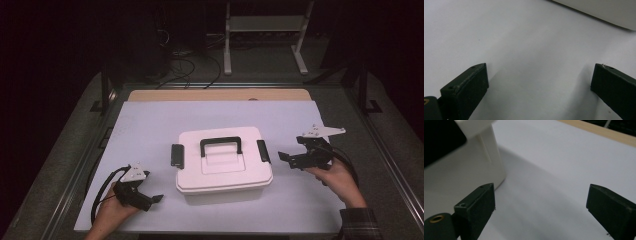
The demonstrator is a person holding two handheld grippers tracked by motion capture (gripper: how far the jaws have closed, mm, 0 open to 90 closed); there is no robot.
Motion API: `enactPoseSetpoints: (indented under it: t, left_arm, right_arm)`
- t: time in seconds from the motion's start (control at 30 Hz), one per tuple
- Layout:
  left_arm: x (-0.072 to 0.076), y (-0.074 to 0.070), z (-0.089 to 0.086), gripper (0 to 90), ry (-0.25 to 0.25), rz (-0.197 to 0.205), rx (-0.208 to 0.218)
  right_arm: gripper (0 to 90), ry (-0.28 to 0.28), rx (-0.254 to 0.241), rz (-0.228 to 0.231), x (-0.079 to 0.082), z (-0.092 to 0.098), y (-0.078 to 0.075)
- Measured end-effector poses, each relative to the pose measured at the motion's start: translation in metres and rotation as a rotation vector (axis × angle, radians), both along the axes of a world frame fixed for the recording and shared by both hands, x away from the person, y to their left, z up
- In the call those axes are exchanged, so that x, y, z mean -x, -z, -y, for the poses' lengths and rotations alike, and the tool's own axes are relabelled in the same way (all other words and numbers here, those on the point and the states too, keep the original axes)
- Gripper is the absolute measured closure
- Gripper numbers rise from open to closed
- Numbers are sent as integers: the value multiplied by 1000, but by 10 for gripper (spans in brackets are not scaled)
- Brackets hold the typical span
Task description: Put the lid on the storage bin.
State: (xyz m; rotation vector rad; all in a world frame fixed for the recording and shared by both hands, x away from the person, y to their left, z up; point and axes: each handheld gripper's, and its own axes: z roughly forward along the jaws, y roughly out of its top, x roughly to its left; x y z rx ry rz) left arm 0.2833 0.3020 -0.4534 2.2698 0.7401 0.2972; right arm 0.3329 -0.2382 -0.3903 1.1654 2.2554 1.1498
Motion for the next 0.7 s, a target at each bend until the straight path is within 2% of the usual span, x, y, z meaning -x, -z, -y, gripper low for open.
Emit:
enactPoseSetpoints:
  t: [0.3,0.4,0.43,0.53,0.6,0.7]
  left_arm:
    - [0,0,0,3,0,0,0]
    - [0,0,0,3,0,1,0]
    - [0,0,0,3,0,1,0]
    - [0,0,0,3,0,0,0]
    - [0,0,0,3,1,1,-2]
    - [0,0,0,3,1,1,-2]
  right_arm:
    - [81,65,37,-43,6,1,30]
    - [81,83,39,-50,10,1,38]
    - [80,96,57,-52,10,1,40]
    - [81,120,65,-48,14,2,46]
    - [81,128,89,-57,15,2,49]
    - [80,143,88,-58,18,3,54]
